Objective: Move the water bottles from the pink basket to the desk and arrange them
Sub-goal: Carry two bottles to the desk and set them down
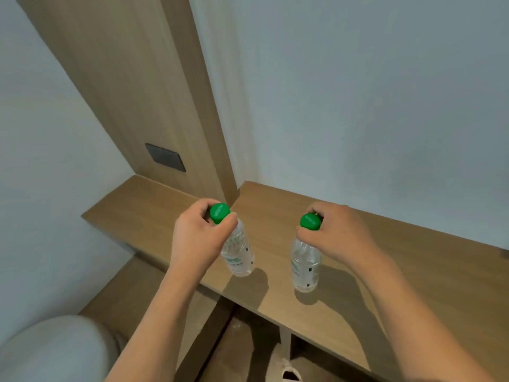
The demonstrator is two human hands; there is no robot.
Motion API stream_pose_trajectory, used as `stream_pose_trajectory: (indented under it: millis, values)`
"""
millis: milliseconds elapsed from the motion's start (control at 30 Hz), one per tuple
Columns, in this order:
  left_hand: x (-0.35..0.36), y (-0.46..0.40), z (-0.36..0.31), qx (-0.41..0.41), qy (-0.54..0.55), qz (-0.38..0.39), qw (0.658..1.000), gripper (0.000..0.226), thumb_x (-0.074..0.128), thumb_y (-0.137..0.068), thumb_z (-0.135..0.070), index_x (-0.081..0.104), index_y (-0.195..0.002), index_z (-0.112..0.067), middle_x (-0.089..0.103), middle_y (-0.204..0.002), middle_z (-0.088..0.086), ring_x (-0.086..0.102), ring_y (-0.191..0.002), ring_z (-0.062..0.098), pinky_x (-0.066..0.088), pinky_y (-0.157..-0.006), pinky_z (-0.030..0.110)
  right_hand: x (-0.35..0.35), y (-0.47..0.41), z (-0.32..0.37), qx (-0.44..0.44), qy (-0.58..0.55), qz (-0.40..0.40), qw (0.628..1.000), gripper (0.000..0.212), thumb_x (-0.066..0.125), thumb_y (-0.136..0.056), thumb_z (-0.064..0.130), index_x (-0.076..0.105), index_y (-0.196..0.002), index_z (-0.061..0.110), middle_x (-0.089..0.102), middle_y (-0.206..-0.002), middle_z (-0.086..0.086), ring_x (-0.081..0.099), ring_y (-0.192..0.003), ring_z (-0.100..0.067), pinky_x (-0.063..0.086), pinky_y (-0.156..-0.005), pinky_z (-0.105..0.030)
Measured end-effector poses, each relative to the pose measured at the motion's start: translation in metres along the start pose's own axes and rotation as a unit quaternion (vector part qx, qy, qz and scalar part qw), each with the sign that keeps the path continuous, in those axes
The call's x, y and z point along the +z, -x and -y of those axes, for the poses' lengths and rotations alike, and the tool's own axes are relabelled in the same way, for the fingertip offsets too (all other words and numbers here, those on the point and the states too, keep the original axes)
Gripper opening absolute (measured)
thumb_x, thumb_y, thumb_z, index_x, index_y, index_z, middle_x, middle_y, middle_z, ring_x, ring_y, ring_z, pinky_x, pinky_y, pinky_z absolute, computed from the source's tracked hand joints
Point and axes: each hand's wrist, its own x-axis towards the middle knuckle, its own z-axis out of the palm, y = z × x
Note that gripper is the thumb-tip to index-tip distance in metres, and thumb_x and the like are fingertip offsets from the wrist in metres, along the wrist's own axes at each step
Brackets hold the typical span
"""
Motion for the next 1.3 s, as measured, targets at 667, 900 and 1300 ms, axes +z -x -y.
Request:
stream_pose_trajectory:
  millis: [667,900,1300]
  values:
    - [0.058,-0.213,0.034,0.087,-0.021,0.091,0.992,0.018,0.066,-0.088,-0.039,0.061,-0.097,-0.024,0.061,-0.070,-0.002,0.054,-0.061,0.012,0.046,-0.054,0.032,0.036,-0.173,0.014,0.078,0.006,-0.053,0.995,0.014,0.069,-0.077,0.039,0.064,-0.089,0.034,0.065,-0.076,0.015,0.059,-0.072,-0.005,0.043,-0.060,-0.026]
    - [0.100,-0.276,0.044,0.104,-0.115,0.109,0.982,0.034,0.060,-0.091,-0.048,0.059,-0.109,-0.020,0.063,-0.077,-0.005,0.061,-0.071,0.017,0.051,-0.062,0.032,0.047,-0.227,0.008,0.091,-0.008,-0.071,0.993,0.013,0.067,-0.081,0.038,0.064,-0.094,0.035,0.066,-0.079,0.014,0.061,-0.074,-0.007,0.051,-0.066,-0.029]
    - [0.151,-0.343,0.060,0.081,-0.239,0.145,0.957,0.036,0.053,-0.094,-0.051,0.051,-0.093,-0.015,0.063,-0.077,0.003,0.061,-0.071,0.029,0.047,-0.060,0.036,0.079,-0.305,-0.001,0.065,0.006,-0.106,0.992,0.012,0.068,-0.078,0.034,0.067,-0.090,0.031,0.064,-0.076,0.010,0.057,-0.073,-0.012,0.044,-0.065,-0.024]
